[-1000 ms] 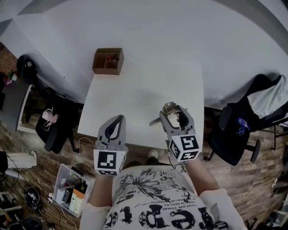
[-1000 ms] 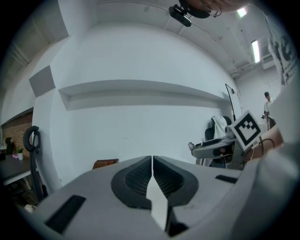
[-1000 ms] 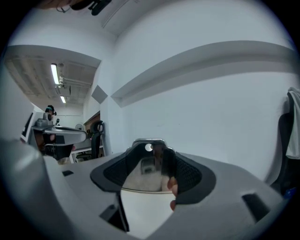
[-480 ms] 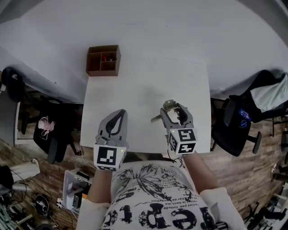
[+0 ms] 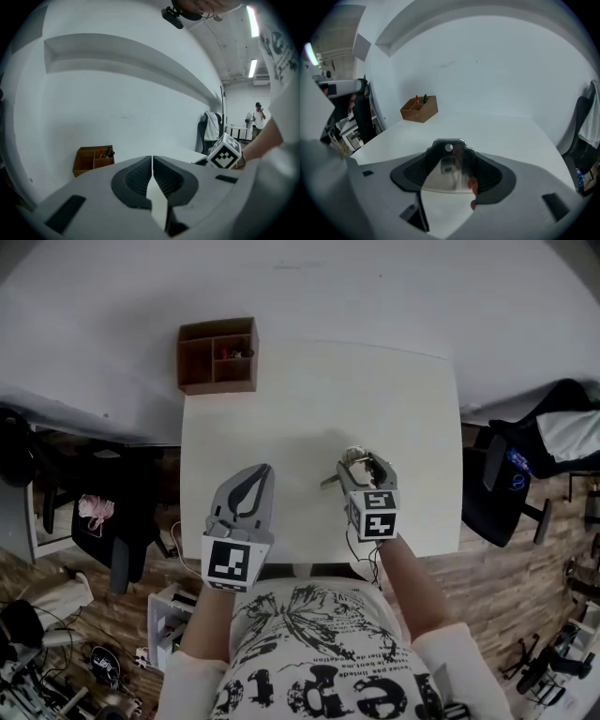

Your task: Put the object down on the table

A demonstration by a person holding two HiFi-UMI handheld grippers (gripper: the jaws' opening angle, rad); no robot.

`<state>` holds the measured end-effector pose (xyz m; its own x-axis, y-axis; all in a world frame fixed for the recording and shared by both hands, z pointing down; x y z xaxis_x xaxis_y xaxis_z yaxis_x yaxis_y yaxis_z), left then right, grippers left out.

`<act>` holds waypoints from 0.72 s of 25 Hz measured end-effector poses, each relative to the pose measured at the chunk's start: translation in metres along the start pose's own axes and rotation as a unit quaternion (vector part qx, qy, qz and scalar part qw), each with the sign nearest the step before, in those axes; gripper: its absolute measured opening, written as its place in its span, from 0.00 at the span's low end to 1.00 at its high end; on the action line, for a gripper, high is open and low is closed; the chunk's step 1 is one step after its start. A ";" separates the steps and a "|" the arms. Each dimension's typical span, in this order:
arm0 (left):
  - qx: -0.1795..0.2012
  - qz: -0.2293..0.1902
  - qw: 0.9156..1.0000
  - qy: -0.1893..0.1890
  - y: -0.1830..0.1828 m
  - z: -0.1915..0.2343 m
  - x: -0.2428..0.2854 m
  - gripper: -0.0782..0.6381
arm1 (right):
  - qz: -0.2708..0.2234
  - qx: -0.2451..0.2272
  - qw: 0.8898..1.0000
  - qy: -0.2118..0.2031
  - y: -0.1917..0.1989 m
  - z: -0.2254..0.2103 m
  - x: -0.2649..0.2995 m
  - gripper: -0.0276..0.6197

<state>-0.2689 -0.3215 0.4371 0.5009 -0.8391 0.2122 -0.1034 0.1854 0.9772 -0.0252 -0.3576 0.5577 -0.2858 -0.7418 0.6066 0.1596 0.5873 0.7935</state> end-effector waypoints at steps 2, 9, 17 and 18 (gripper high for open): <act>0.001 0.002 1.000 0.002 0.012 0.009 0.004 0.13 | 0.015 0.002 1.000 0.005 0.004 0.001 0.015 0.48; -0.026 0.048 0.998 0.013 0.024 0.027 0.014 0.13 | 0.058 0.018 0.998 0.016 0.012 -0.001 0.054 0.48; -0.012 0.043 0.999 0.014 0.043 0.032 0.020 0.13 | 0.117 0.031 0.992 0.033 0.010 0.000 0.072 0.48; -0.013 0.046 0.999 0.012 0.044 0.032 0.019 0.13 | 0.126 0.033 0.991 0.034 0.010 0.000 0.073 0.48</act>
<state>-0.2916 -0.3461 0.4846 0.5113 -0.8052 0.3004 -0.1271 0.2749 0.9530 -0.0447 -0.4064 0.6100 -0.1808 -0.5872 0.7889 0.1553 0.7751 0.6125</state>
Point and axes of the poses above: the fingertips, and each gripper's own axes: x forward along the fingers, z to its left, y out of its underside, the point moved 9 cm from there along -x, backward along the fingers, and after that the axes turned 4 degrees about -z, right-handed, at the moved point
